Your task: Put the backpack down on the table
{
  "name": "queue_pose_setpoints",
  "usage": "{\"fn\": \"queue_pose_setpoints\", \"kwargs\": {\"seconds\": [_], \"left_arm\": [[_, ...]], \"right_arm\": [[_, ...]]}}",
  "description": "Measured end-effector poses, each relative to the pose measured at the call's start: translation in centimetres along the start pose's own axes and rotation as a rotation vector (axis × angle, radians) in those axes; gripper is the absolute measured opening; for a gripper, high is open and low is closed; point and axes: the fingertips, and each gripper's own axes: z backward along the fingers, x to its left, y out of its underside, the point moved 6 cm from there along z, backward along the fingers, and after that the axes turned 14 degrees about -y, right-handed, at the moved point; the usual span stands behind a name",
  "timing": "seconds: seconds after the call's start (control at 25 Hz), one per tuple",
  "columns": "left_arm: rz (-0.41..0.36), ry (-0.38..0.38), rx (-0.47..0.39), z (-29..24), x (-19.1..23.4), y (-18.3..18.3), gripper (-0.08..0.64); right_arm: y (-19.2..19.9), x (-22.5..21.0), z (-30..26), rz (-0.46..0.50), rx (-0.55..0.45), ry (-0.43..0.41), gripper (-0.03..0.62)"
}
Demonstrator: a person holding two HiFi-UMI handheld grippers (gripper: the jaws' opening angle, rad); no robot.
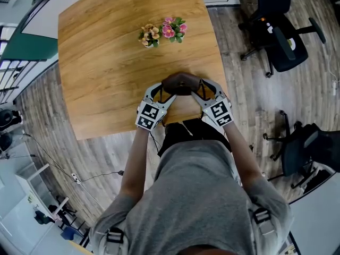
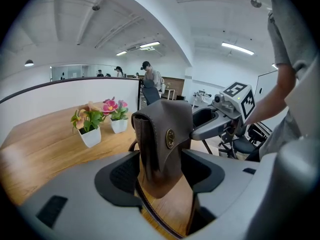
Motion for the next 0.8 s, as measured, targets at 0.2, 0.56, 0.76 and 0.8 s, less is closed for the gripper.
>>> {"fn": "queue_pose_setpoints", "kwargs": {"seconds": [0.2, 0.56, 0.76, 0.8], "left_arm": [[0.007, 0.006, -0.028, 0.7, 0.1, -0.3, 0.270], [-0.004, 0.021, -0.036, 2.4, 0.2, 0.1, 0.270], [-0.009, 0.028, -0.048, 3.9, 0.5, -0.1, 0.268], [-0.008, 0.032, -0.049, 4.3, 0.4, 0.0, 0.268]], "right_arm": [[-0.1, 0.5, 0.6, -0.002, -0.004, 0.020, 0.249], [-0.3, 1.7, 1.9, -0.031, -0.023, 0.090, 0.249], [-0.5, 2.5, 2.9, -0.037, -0.028, 0.122, 0.185], [-0.6, 2.9, 3.1, -0.037, -0.029, 0.129, 0.174]]}}
